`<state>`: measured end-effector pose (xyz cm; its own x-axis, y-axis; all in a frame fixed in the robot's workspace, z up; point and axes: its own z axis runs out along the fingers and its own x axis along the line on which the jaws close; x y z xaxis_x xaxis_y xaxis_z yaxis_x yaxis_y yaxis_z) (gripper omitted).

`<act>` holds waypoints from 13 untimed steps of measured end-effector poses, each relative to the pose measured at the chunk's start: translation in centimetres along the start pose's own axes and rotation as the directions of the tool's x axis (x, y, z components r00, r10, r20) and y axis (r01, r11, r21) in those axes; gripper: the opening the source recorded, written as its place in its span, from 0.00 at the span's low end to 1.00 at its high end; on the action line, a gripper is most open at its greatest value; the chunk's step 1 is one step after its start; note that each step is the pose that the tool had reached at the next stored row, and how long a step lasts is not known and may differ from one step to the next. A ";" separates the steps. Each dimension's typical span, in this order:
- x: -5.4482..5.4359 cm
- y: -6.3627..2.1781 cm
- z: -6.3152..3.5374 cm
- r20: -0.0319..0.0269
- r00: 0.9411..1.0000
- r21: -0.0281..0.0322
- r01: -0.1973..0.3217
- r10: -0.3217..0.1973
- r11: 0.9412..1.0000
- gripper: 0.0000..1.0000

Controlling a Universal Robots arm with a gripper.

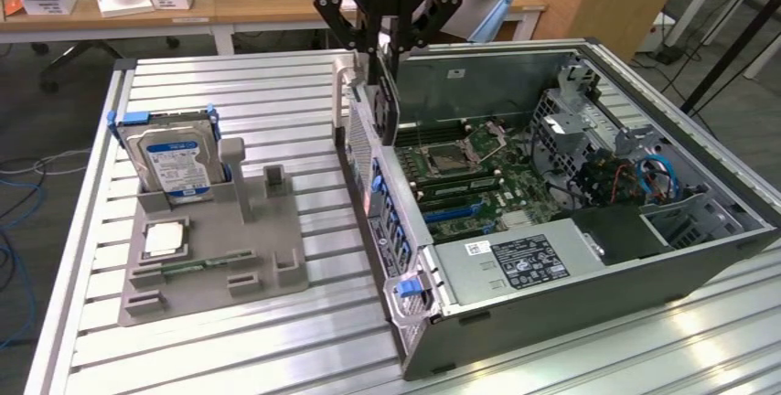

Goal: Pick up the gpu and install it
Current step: 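Pick up the gpu and move the gpu toward the slot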

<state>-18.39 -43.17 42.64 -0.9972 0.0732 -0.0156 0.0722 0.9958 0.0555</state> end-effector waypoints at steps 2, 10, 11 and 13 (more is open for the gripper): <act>-0.1 0.01 0.01 0.000 1.000 0.000 0.000 0.000 1.000 0.26; -0.6 0.04 0.01 0.000 1.000 0.000 0.000 0.000 1.000 0.26; -0.7 0.05 0.02 0.000 1.000 0.000 0.000 0.000 1.000 0.26; -0.8 0.06 0.02 0.000 1.000 0.000 0.000 0.000 1.000 0.26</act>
<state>-17.59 -43.17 42.64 -0.9972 0.0732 -0.0156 0.0722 0.9958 0.0556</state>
